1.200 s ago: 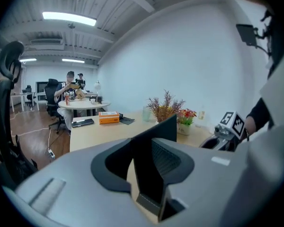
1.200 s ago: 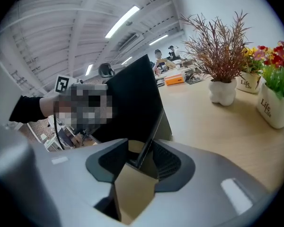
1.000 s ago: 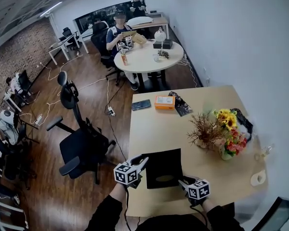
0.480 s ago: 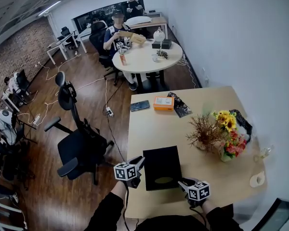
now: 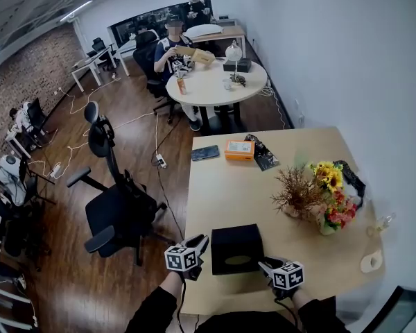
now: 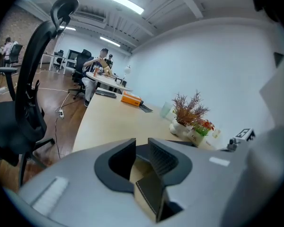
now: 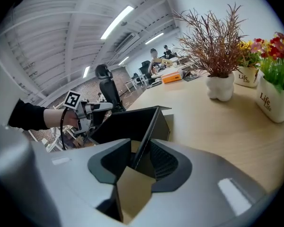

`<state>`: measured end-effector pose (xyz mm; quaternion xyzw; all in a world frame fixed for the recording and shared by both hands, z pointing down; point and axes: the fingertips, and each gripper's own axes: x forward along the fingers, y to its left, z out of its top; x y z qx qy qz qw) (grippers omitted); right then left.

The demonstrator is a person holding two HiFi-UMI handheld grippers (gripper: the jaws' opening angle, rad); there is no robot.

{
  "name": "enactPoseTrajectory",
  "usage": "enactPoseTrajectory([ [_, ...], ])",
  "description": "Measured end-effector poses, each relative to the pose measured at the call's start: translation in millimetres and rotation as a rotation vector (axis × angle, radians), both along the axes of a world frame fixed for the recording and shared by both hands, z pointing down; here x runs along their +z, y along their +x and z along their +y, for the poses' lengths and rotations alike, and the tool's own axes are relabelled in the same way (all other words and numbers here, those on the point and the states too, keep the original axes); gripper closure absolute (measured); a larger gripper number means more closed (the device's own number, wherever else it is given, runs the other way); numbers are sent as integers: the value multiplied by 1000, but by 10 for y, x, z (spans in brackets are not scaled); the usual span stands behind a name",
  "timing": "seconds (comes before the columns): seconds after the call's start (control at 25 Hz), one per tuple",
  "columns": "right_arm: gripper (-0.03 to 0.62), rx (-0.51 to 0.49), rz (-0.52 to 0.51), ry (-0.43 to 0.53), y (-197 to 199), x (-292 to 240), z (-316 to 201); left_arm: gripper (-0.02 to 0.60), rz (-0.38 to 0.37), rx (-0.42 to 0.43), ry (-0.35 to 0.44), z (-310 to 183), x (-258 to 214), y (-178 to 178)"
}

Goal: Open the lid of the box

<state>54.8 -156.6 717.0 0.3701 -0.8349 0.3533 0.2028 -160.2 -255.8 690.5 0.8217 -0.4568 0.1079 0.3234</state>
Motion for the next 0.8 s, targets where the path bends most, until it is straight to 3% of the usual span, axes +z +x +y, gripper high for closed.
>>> enactPoseTrajectory([
  [0.2, 473, -19, 48, 56, 78, -132, -41, 520, -35, 11, 110, 250, -353, 79],
  [0.48, 482, 64, -26, 175, 232, -726, -198, 520, -40, 60, 247, 720, -913, 416],
  [0.8, 490, 85, -98, 351, 194, -1547, -185, 520, -110, 136, 412, 1156, -1462, 752],
])
